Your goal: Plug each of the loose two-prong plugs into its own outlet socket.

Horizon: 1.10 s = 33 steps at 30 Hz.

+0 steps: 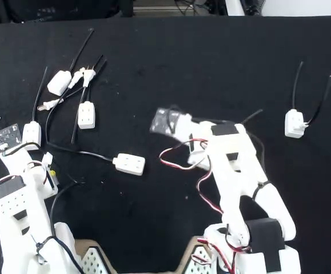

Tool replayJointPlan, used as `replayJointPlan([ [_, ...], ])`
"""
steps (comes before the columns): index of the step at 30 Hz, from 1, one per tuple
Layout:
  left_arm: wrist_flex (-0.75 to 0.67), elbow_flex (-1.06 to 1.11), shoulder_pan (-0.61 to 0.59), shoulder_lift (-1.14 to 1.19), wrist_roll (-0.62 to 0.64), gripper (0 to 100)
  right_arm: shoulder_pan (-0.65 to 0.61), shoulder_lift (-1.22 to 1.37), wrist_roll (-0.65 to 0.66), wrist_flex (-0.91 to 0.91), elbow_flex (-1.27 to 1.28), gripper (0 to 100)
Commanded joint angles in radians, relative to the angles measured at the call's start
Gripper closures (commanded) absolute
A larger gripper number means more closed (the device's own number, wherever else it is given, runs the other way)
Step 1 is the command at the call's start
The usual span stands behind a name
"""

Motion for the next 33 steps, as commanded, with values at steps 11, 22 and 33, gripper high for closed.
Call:
replayJointPlan([
  [11, -0.005, -0.005, -0.007, -0.017, 0.005, 83, 0.147, -0.036, 0.641, 0.241, -0.156, 85.2],
  [22, -0.005, -0.005, -0.007, -0.017, 0.005, 83, 0.141, -0.027, 0.809, 0.278, -0.170, 75.5],
  [33, -0.005, -0.005, -0.007, -0.017, 0.005, 83, 0.106, 0.111, 0.832, 0.052, -0.116, 77.4],
])
